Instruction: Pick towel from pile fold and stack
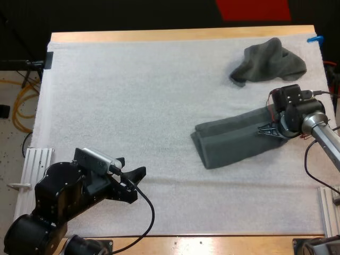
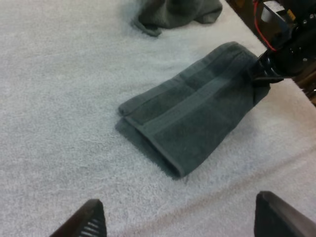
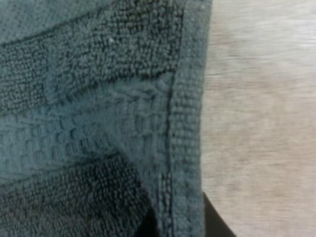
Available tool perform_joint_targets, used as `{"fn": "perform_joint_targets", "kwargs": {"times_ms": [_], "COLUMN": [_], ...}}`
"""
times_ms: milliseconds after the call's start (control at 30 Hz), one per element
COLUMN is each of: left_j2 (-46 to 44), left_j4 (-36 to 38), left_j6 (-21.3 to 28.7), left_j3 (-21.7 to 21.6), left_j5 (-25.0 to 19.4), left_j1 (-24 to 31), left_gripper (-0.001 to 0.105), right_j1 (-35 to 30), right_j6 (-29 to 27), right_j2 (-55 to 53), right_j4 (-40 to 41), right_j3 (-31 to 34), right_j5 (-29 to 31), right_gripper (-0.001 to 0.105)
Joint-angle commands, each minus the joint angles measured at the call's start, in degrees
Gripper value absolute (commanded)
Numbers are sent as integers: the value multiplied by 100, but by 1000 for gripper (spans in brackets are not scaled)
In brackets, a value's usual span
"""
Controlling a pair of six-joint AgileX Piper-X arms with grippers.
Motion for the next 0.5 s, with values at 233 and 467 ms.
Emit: {"fn": "perform_joint_targets", "kwargs": {"times_ms": [233, 467], "left_j2": [-21, -21], "left_j4": [-17, -17], "left_j6": [-62, -62], "left_j3": [-32, -32], "left_j5": [47, 47], "left_j1": [11, 11], "left_gripper": [61, 61], "right_j1": [-18, 350], "right_j6": [-283, -166], "right_j2": [-341, -379], "right_j4": [5, -3], "right_j3": [5, 5], "right_j5": [-813, -2371], "right_gripper": [0, 0]}}
